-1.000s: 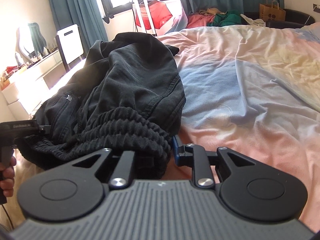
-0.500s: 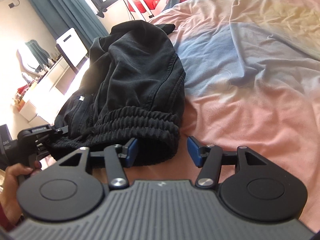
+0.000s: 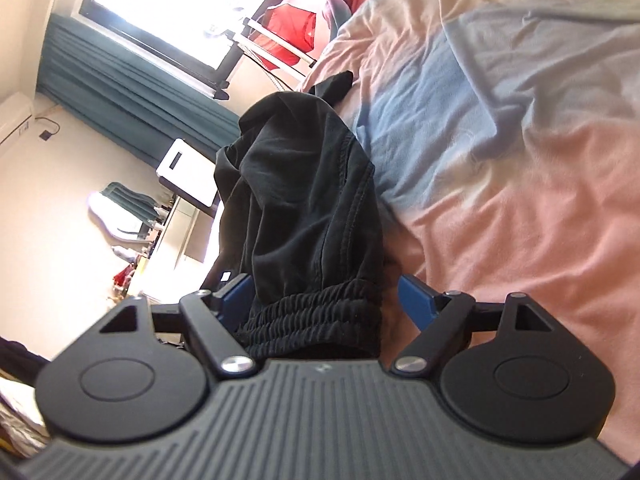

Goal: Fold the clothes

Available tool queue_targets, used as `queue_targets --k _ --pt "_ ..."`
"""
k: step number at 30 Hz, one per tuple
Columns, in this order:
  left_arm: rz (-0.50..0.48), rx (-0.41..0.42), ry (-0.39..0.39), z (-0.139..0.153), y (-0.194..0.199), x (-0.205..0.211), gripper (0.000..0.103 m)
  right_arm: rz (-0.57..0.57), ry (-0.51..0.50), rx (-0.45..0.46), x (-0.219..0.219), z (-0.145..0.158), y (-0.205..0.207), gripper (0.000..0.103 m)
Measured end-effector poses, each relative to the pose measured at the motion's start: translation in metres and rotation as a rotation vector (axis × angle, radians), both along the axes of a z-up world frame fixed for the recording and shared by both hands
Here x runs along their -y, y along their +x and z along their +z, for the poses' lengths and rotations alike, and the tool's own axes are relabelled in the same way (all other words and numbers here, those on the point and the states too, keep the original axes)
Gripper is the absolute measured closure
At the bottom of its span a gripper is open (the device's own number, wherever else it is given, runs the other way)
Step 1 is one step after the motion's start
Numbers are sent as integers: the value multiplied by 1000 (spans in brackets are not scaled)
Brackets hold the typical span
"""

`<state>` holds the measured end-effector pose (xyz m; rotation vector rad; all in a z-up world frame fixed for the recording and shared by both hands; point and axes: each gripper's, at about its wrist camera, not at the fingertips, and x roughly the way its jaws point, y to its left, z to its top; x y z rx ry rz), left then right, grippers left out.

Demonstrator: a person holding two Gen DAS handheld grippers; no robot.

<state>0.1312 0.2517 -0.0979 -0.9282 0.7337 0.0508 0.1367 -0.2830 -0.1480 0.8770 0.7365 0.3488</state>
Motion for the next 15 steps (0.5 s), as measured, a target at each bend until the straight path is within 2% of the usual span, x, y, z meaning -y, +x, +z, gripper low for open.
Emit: queue_targets --k 4,10,13,14,15 --pt "-14 3 -9 2 4 -13 79 13 66 -26 -6 -15 12 21" --pt "-6 -9 -28 -2 5 -14 72 11 69 -85 -9 -32 24 27" --pt "4 -22 -47 -6 7 -16 67 56 78 -99 -17 -40 34 28" --pt "8 -25 -54 -7 8 -16 66 69 73 -96 -21 -41 37 30" --pt "12 -28 -61 -8 9 -16 65 79 69 -90 -24 -42 39 38"
